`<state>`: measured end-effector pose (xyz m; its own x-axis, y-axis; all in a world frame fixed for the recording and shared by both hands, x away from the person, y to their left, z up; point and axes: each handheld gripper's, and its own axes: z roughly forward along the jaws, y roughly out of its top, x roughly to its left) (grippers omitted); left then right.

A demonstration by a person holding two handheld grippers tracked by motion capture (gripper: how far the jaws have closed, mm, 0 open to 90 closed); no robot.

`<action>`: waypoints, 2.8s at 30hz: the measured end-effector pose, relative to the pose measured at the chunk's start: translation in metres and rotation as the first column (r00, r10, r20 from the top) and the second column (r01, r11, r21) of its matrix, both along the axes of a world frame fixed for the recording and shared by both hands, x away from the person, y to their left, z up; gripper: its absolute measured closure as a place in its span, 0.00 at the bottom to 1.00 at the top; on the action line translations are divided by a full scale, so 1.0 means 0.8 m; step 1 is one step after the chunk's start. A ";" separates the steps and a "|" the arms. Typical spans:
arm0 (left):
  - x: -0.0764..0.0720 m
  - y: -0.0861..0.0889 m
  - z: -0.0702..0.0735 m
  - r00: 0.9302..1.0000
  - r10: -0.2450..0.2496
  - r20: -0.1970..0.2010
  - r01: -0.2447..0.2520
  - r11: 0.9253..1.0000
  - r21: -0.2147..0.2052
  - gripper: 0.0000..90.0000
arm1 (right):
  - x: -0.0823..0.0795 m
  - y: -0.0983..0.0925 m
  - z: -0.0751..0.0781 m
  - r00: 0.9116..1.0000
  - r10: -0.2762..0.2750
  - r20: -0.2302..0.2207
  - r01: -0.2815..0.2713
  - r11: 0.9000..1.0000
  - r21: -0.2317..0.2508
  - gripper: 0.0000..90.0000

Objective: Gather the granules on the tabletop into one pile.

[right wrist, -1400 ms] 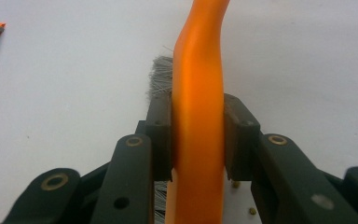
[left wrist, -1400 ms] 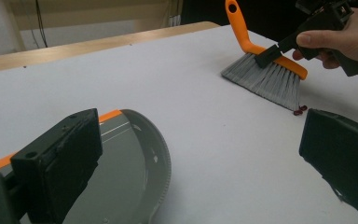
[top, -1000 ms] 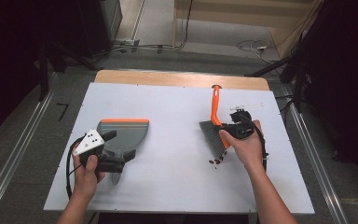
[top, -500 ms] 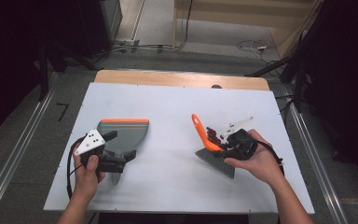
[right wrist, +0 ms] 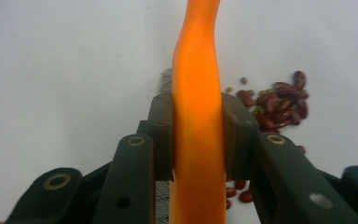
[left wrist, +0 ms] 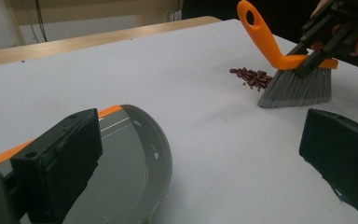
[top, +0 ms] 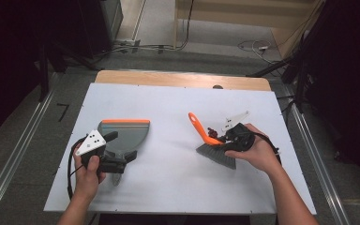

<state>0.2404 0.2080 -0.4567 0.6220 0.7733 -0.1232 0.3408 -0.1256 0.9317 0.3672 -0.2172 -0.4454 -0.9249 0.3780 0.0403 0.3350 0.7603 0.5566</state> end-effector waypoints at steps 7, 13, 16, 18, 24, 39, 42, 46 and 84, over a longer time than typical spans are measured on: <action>0.000 0.001 0.000 1.000 -0.002 -0.001 0.002 1.000 0.000 0.00 | 0.023 -0.002 0.000 1.000 -0.011 0.012 0.011 1.000 0.010 0.75; -0.001 -0.001 0.000 1.000 0.001 -0.003 -0.001 1.000 -0.001 0.00 | 0.036 -0.005 0.000 0.999 -0.043 0.026 0.043 0.999 0.013 0.75; -0.001 -0.001 0.000 1.000 0.001 -0.003 -0.001 1.000 -0.002 0.00 | 0.040 -0.007 0.000 0.998 -0.057 0.032 0.057 0.998 0.018 0.75; 0.000 0.000 0.000 1.000 0.001 -0.002 -0.001 1.000 -0.001 0.00 | 0.042 -0.008 0.000 0.998 -0.056 0.036 0.055 0.998 0.023 0.75; 0.000 0.000 0.000 1.000 0.001 -0.002 -0.001 1.000 -0.001 0.00 | 0.045 -0.006 0.003 0.997 -0.060 0.039 0.060 0.998 0.017 0.75; 0.000 0.000 0.001 1.000 0.000 0.000 0.000 1.000 0.002 0.00 | 0.026 -0.009 0.026 0.998 -0.067 0.016 0.066 0.995 0.078 0.76; 0.000 -0.001 0.001 1.000 -0.001 0.001 0.001 1.000 0.002 0.00 | 0.021 -0.002 0.025 0.999 -0.048 -0.023 0.050 0.996 0.074 0.76; 0.000 -0.002 0.001 1.000 -0.006 0.000 0.006 1.000 0.004 0.00 | 0.022 0.010 0.009 0.998 -0.034 -0.057 0.035 0.999 0.019 0.76; -0.001 0.000 0.001 1.000 0.004 0.003 -0.004 1.000 0.000 0.00 | -0.019 -0.086 0.044 0.920 -0.391 -0.008 0.379 0.887 0.265 0.76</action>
